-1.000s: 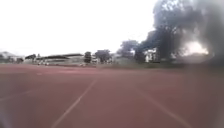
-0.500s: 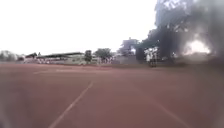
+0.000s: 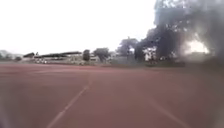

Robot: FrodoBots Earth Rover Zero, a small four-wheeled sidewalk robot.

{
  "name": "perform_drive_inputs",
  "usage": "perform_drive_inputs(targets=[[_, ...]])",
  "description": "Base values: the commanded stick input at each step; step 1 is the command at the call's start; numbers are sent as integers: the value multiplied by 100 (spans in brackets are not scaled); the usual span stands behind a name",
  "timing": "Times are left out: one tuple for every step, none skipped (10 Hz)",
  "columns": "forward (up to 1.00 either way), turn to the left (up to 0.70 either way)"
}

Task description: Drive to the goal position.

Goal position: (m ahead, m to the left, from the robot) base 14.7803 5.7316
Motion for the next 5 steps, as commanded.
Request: perform_drive_inputs(targets=[[70,0],[70,-5],[70,-12],[70,-21],[70,-5]])
